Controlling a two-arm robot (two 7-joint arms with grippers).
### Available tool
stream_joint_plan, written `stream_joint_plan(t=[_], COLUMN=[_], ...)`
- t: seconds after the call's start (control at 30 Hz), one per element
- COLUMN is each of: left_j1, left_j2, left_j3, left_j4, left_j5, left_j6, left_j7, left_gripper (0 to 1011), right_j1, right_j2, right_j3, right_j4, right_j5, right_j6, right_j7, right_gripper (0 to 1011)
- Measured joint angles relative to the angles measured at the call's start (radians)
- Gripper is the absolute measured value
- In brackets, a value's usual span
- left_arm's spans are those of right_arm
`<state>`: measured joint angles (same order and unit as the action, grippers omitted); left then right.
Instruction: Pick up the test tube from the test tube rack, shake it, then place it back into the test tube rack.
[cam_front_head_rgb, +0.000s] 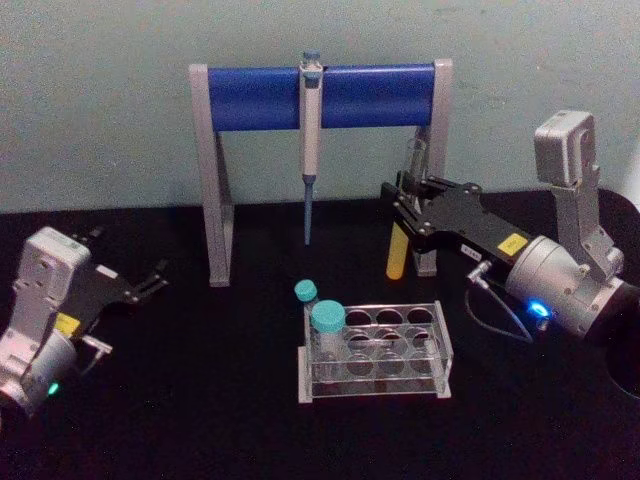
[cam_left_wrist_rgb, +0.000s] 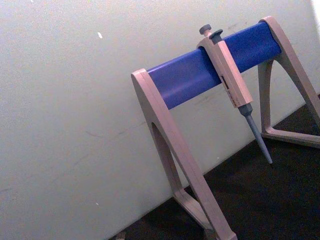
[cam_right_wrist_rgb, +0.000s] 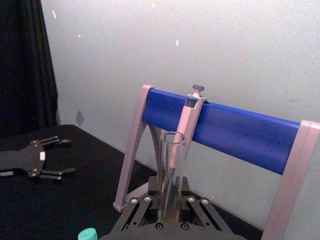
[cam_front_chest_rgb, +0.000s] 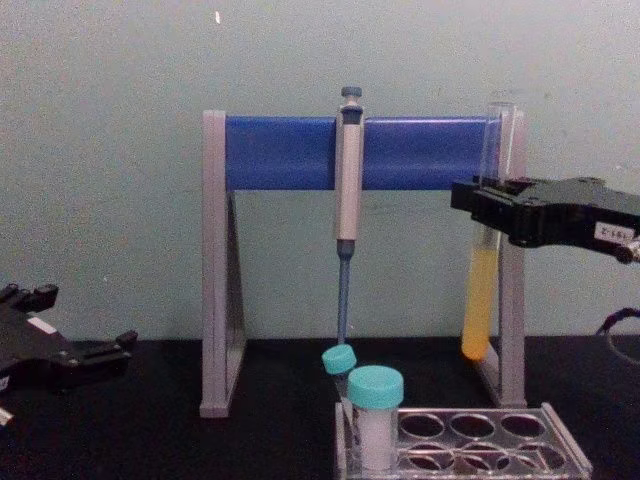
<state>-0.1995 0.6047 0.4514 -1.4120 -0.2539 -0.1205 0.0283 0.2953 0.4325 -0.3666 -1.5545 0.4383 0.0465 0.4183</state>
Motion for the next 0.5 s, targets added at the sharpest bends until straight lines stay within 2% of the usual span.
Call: stream_joint_plan(t=[0.5], left_j1=[0.000], left_j2=[0.000], left_j3=[0.000], left_j4=[0.000], left_j5=[0.000], left_j6=[0.000], left_j7=[0.000], left_gripper=[1010], right_j1=[-0.001], right_j2=[-0.001], right_j3=[0.005], right_j4=[-0.001], right_j5=[-0.003], right_j6=[0.003], right_j7=[0.007], right_gripper=[232])
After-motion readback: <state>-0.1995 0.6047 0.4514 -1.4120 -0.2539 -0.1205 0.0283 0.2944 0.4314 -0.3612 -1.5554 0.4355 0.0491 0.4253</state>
